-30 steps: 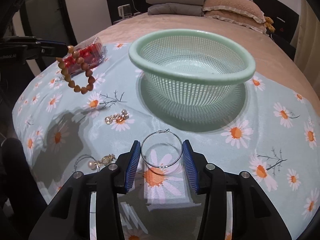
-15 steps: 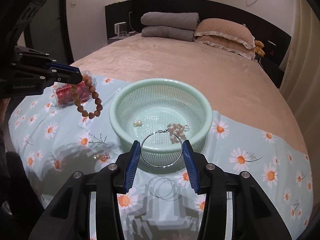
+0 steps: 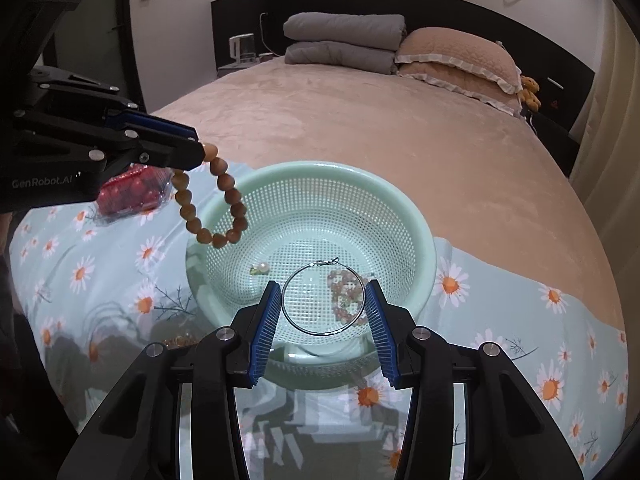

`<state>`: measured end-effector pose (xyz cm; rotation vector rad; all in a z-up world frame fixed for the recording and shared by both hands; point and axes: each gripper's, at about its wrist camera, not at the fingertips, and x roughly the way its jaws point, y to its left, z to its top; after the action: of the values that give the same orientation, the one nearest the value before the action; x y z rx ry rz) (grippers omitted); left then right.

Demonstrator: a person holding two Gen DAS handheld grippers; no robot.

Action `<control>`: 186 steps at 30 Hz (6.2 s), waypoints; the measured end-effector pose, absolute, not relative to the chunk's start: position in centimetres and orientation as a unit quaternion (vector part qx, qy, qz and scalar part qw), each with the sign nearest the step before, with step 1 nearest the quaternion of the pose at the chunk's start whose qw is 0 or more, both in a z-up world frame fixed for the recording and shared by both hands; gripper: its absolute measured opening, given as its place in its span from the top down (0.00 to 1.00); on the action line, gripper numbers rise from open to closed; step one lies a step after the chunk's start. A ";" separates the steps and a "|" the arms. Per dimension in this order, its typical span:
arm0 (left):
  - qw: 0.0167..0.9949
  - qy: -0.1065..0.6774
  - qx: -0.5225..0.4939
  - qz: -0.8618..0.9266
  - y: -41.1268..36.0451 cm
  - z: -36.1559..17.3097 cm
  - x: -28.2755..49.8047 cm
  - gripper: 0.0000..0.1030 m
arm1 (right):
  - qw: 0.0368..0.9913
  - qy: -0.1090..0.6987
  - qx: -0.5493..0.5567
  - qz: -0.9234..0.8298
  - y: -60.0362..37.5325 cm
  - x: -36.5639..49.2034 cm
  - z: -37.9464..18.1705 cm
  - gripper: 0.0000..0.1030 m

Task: Organize jewelry
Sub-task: 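Lower both items into the colander and open both tools, then grasp the small silver charm with the right tool while the left grasps the hoop earring, then carry both items over the colander and open both tools to drop them, then withdraw both open tools from the colander toward the remaining charms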

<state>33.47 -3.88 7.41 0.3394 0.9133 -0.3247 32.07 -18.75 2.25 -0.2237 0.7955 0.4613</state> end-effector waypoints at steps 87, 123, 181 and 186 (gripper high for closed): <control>0.811 0.536 0.101 -0.214 0.2 -5.4 18.2 0.96 | 0.826 0.366 -0.176 0.391 -14.5 13.7 -7.2 0.90; 0.807 0.529 0.098 -0.242 -0.5 -4.6 17.5 0.97 | 0.850 0.337 -0.184 0.361 -17.7 13.8 -2.6 0.90; 0.874 0.439 0.127 -0.163 0.8 5.4 33.5 0.08 | 0.923 0.239 -0.164 0.254 -20.9 28.2 3.7 0.15; 0.865 0.457 0.135 -0.158 1.5 4.3 32.0 0.07 | 0.912 0.242 -0.182 0.277 -19.8 26.4 3.7 0.15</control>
<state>32.03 1.46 4.35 0.2836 0.9566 -0.3314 26.42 -19.83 3.66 -0.3743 0.4994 0.5711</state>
